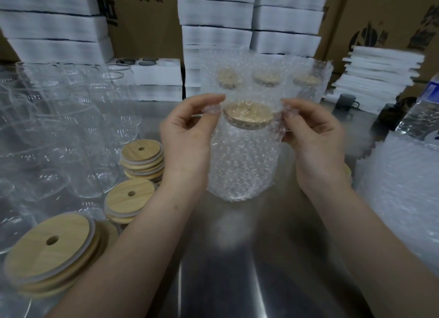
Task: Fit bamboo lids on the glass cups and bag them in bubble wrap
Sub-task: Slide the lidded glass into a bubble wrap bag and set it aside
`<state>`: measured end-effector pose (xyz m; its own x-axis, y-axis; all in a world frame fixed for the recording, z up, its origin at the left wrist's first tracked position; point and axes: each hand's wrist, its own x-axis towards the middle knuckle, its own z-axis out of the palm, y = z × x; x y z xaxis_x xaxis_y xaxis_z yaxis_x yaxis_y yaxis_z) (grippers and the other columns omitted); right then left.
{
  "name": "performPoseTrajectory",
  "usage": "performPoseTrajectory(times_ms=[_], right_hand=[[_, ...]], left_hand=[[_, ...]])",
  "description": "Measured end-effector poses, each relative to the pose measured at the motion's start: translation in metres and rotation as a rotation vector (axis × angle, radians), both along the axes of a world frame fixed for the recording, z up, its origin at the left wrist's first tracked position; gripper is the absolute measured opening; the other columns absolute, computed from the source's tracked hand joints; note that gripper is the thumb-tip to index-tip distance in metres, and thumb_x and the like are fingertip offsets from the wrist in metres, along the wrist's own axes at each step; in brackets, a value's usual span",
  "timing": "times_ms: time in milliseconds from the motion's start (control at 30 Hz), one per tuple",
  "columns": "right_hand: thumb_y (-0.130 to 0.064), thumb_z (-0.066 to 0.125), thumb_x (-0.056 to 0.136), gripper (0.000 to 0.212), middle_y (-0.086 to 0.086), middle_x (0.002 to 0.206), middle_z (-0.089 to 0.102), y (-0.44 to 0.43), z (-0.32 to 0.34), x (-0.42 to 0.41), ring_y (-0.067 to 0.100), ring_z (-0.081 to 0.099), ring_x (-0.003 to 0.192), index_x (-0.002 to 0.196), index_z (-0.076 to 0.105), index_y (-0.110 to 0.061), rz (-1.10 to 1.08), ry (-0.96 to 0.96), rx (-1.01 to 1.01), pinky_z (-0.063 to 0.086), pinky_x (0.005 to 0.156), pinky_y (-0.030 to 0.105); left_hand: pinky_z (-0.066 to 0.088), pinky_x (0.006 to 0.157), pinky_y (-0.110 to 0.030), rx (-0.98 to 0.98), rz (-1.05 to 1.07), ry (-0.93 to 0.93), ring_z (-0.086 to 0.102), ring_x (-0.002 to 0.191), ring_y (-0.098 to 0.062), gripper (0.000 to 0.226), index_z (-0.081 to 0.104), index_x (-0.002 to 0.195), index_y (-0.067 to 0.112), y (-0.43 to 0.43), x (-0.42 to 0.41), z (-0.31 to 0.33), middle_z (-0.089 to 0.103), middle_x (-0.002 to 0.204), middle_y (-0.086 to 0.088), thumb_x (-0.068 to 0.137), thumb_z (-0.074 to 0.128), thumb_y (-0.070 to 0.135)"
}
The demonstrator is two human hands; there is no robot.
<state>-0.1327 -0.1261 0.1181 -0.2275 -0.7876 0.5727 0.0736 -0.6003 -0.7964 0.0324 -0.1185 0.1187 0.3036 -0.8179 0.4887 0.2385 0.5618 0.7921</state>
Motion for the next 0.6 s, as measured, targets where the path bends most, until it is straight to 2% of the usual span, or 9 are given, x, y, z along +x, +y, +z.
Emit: performPoseTrajectory(times_ms=[100, 200, 267, 333, 433, 500, 567, 600], right_hand=[[0.002, 0.058, 0.094, 0.025, -0.006, 0.075, 0.070, 0.000, -0.001, 0.001, 0.008, 0.065, 0.069, 0.084, 0.070, -0.018, 0.072, -0.059, 0.058, 0.052, 0.062, 0.022], [0.005, 0.058, 0.093, 0.028, -0.001, 0.077, 0.068, -0.001, -0.004, 0.002, 0.011, 0.063, 0.070, 0.079, 0.068, -0.018, 0.075, -0.089, 0.083, 0.051, 0.062, 0.022], [0.006, 0.058, 0.092, 0.031, -0.002, 0.076, 0.067, -0.002, -0.006, 0.004, 0.010, 0.063, 0.070, 0.078, 0.068, -0.020, 0.007, -0.036, 0.064, 0.052, 0.063, 0.021], [0.007, 0.058, 0.091, 0.032, -0.004, 0.076, 0.067, -0.002, -0.009, 0.007, 0.006, 0.063, 0.069, 0.079, 0.066, -0.021, -0.073, 0.045, 0.038, 0.054, 0.066, 0.021], [0.003, 0.060, 0.091, 0.029, -0.005, 0.080, 0.067, 0.001, -0.012, 0.010, 0.005, 0.064, 0.074, 0.082, 0.065, -0.023, -0.183, 0.187, 0.016, 0.055, 0.073, 0.027], [-0.007, 0.061, 0.093, 0.019, -0.009, 0.081, 0.066, 0.005, -0.013, 0.012, 0.002, 0.063, 0.078, 0.086, 0.065, -0.024, -0.236, 0.288, 0.010, 0.052, 0.075, 0.026], [-0.030, 0.063, 0.092, 0.007, -0.012, 0.089, 0.066, 0.011, -0.009, 0.015, 0.000, 0.062, 0.085, 0.095, 0.066, -0.024, -0.253, 0.385, 0.063, 0.050, 0.076, 0.025], [-0.047, 0.062, 0.088, 0.027, -0.012, 0.097, 0.066, 0.014, -0.007, 0.018, 0.001, 0.061, 0.092, 0.103, 0.065, -0.024, -0.263, 0.433, 0.119, 0.050, 0.078, 0.025]], left_hand=[[0.039, 0.065, -0.025, 0.054, -0.033, 0.100, 0.047, 0.067, -0.012, 0.041, 0.070, 0.070, 0.024, -0.002, 0.001, -0.003, 0.060, 0.070, 0.004, 0.086, 0.058, -0.011], [0.037, 0.068, -0.027, 0.087, -0.090, 0.168, 0.047, 0.069, -0.013, 0.045, 0.070, 0.062, 0.024, -0.003, 0.000, -0.009, 0.059, 0.071, 0.002, 0.087, 0.057, -0.011], [0.038, 0.069, -0.028, 0.104, -0.107, 0.181, 0.049, 0.071, -0.013, 0.043, 0.071, 0.062, 0.027, -0.001, -0.002, -0.014, 0.061, 0.071, 0.006, 0.085, 0.058, -0.007], [0.039, 0.072, -0.029, 0.122, -0.112, 0.173, 0.052, 0.077, -0.018, 0.031, 0.072, 0.064, 0.028, 0.000, -0.003, -0.017, 0.063, 0.075, 0.005, 0.077, 0.060, 0.003], [0.046, 0.072, -0.026, 0.138, -0.138, 0.187, 0.060, 0.080, -0.015, 0.023, 0.076, 0.072, 0.027, 0.003, -0.003, -0.022, 0.067, 0.082, 0.004, 0.072, 0.060, 0.010], [0.048, 0.078, -0.029, 0.133, -0.127, 0.179, 0.062, 0.086, -0.017, 0.025, 0.078, 0.083, 0.027, 0.004, -0.004, -0.025, 0.069, 0.088, 0.003, 0.074, 0.059, 0.012], [0.049, 0.093, -0.035, 0.108, -0.114, 0.164, 0.066, 0.103, -0.018, 0.030, 0.078, 0.094, 0.024, 0.006, -0.007, -0.027, 0.074, 0.101, 0.000, 0.077, 0.057, 0.011], [0.047, 0.100, -0.039, 0.099, -0.104, 0.152, 0.065, 0.112, -0.020, 0.032, 0.076, 0.099, 0.022, 0.008, -0.009, -0.028, 0.073, 0.109, -0.003, 0.079, 0.055, 0.010]])
